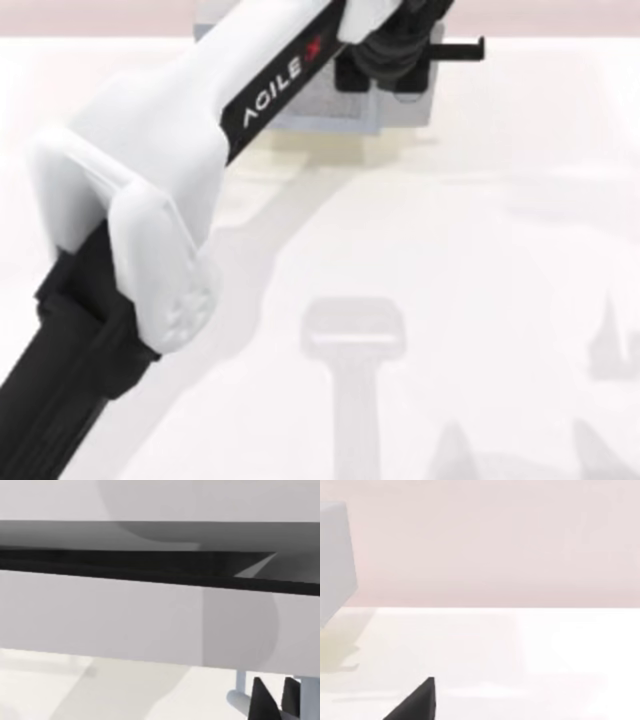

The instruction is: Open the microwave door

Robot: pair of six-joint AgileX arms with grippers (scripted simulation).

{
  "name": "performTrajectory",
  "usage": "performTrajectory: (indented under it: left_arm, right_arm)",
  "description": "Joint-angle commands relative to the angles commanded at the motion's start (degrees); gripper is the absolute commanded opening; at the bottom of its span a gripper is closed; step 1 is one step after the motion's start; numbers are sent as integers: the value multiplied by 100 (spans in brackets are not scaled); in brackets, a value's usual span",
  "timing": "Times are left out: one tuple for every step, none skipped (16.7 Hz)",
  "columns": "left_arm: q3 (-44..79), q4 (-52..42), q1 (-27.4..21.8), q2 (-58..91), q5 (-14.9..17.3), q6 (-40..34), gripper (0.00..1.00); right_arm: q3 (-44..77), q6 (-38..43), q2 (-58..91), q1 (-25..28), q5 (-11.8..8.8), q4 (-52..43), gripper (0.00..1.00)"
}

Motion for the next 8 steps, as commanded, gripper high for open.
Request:
performTrajectory:
  left_arm:
    - [201,-213,27,65,78,-49,0]
    - [347,-368,49,113,137,-86,0]
    - [431,-457,62,142,174,-107,0]
    - [457,-486,67,150,185,-114,0]
    - [457,-486,67,150,185,-114,0]
    - [457,-486,67,150,185,-114,0]
    - [457,-486,67,150,185,-114,0]
    - [457,-486,67,150,185,-114,0]
  right_arm:
    - [0,0,0,0,0,0,100]
    - [0,0,0,0,0,0,100]
    - [0,0,0,0,0,0,100]
    - [0,0,0,0,0,0,100]
    - [0,0,0,0,0,0,100]
    - [0,0,0,0,0,0,100]
    - [0,0,0,0,0,0,100]
    - [0,0,0,0,0,0,100]
